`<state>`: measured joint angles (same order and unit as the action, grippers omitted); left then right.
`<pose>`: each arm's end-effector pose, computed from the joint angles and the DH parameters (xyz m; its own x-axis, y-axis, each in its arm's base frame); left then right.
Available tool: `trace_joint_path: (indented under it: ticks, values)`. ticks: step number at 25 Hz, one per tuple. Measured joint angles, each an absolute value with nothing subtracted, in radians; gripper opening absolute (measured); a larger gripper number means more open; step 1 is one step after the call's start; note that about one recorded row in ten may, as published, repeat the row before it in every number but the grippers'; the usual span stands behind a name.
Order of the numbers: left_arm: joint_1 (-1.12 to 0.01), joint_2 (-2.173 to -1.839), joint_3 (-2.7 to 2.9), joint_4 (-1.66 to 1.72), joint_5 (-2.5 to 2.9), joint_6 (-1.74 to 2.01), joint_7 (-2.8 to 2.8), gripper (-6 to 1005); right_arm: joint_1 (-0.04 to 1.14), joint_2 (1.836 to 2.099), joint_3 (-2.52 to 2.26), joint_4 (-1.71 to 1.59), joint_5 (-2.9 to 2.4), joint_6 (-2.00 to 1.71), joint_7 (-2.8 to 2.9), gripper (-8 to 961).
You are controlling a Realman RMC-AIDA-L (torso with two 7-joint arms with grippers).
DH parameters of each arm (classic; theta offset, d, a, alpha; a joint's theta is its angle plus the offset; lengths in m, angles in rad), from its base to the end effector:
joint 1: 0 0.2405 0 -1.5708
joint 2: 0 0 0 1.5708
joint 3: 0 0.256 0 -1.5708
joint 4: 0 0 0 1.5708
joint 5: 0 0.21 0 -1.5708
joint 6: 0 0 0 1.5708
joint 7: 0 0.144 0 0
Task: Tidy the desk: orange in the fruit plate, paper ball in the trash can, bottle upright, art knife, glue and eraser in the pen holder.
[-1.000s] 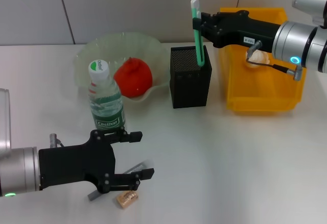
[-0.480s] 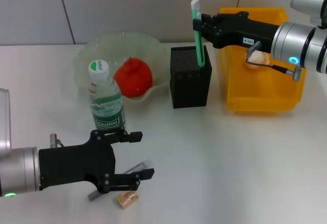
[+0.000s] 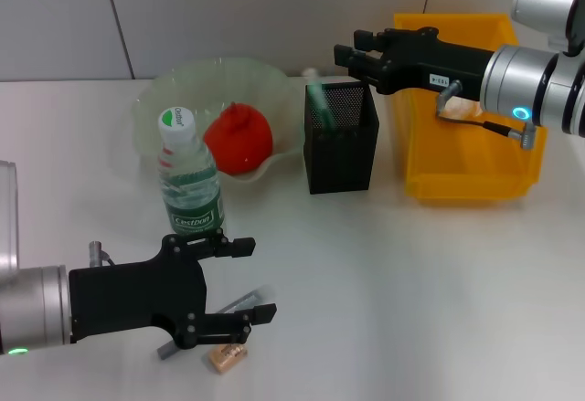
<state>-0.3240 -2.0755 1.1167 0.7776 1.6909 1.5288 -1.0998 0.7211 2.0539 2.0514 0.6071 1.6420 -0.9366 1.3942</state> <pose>-0.2596 0.2853 -0.0225 0.8775 0.0580 0.4760 0.1714 -0.9650 -0.1983 0.1830 0.4390 -0.0080 0.7839 -0.1958 -0.5893 -0.5093 -0.7456 -0.4298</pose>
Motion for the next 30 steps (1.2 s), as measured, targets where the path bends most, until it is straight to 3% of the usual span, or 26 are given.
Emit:
trace_joint_path:
  ticks: [4,15,23,30]
  values:
    - [-0.323,-2.075,1.117,0.778,1.69,1.529,-1.1,799,0.718,2.054,2.054,0.612,1.643,-0.934,1.396,406]
    - [-0.321,-2.075,1.117,0.769,1.681,1.526,-1.1,799,0.634,2.058,2.062,0.742,1.651,-1.021,1.397,526]
    - [-0.325,-2.072,1.106,0.748,1.671,1.522,-1.093,798,0.503,2.062,2.058,0.848,1.641,-1.159,1.353,702]
    - [-0.325,-2.069,1.091,0.744,1.665,1.51,-1.101,798,0.338,2.075,2.063,0.954,1.634,-1.291,1.265,696]
